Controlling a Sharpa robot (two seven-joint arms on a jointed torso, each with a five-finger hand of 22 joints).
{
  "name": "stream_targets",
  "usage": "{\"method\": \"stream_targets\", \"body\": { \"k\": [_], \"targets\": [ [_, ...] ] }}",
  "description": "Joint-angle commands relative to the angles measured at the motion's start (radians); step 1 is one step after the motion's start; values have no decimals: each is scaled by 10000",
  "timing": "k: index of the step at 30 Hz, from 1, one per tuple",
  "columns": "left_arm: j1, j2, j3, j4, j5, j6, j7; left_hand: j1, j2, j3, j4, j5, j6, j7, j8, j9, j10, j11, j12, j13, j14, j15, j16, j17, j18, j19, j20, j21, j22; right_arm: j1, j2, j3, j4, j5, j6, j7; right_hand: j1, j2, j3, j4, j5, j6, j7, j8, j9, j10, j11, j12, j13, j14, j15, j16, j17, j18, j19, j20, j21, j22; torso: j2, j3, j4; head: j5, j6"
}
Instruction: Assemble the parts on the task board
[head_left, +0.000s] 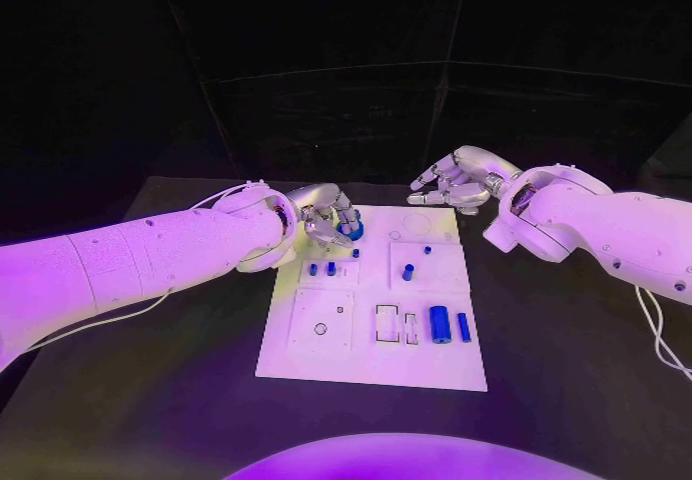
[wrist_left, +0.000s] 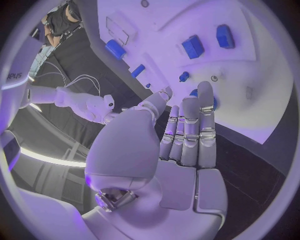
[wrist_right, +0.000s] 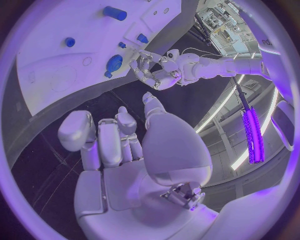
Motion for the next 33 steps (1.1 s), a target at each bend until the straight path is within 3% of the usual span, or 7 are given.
{"method": "stream_targets", "body": {
  "k": [1, 7, 10, 14, 22, 33],
  "targets": [
    [-18, 196, 1, -280, -1979, -197, 617, -78, -108, 45, -74, -67, 246, -34, -160, -148, 152, -19, -114, -254, 607, -37, 846, 795, 135, 321, -32, 186, 60, 18, 9, 7, 15, -17, -77, 97, -21, 84, -49, 9, 36, -20, -45, 30, -10, -46, -17, -30, 2, 294, -59, -56, 12, 63, -29, -25, -37, -8, -1, -7, 16, -56, 14],
    [-90, 692, 3, -783, -2794, 119, 434, -194, -129, 120, -138, -80, 718, -100, -370, -349, 103, -1, -441, -718, 1171, -37, 1699, 1442, 116, 736, -52, 533, 253, 18, 42, 7, 6, -17, -79, 74, -10, 97, -49, 10, 55, -21, -46, 33, -10, -43, -18, -24, 6, 297, -60, -51, 23, 61, -24, -26, -35, 1, -2, -6, 12, -79, 42],
    [-125, 889, 4, -969, -3079, 332, 336, -248, -113, 191, -168, -80, 932, -156, -492, -441, 248, -27, -536, -928, 1591, -66, 2391, 2140, -67, 1261, -76, 1650, 1339, 17, 63, 7, 1, -17, -77, 69, -5, 103, -48, 10, 63, -22, -46, 34, -10, -42, -19, -21, 7, 298, -60, -49, 27, 60, -23, -26, -34, 4, -1, -7, -4, -72, 43],
    [-176, 1062, 6, -1141, -3254, 692, 255, -301, -108, 234, -188, -88, 1128, -205, -567, -473, 278, -29, -647, -1102, 1797, -80, 2769, 2499, -179, 1544, -94, 2325, 2004, 17, 73, 7, -3, -17, -76, 64, -5, 103, -48, 10, 63, -22, -46, 34, -10, -42, -19, -21, 7, 298, -60, -49, 27, 60, -23, -26, -34, 4, -5, -5, 3, -88, 32],
    [-240, 1245, 8, -1289, -3361, 1045, 248, -349, -76, 314, -237, -122, 1356, -267, -718, -498, 507, -64, -728, -1310, 2089, -116, 3264, 3021, -347, 1936, -123, 3325, 3015, 17, 82, 7, 2, -17, -71, 56, -5, 103, -48, 10, 63, -22, -46, 34, -10, -42, -19, -21, 7, 298, -60, -49, 27, 60, -23, -26, -34, 4, -4, -1, 12, -115, 8],
    [-263, 1296, 10, -1280, -3444, 1194, 227, -418, -69, 364, -245, -142, 1445, -269, -836, -498, 736, -109, -752, -1408, 2194, -153, 3411, 3132, -425, 2103, -157, 3785, 3488, 17, 87, 7, -5, -17, -73, 54, -5, 103, -48, 10, 63, -22, -46, 34, -10, -42, -19, -21, 7, 298, -60, -49, 27, 60, -23, -26, -34, 4, -7, -4, 27, -145, -13]
  ]
}}
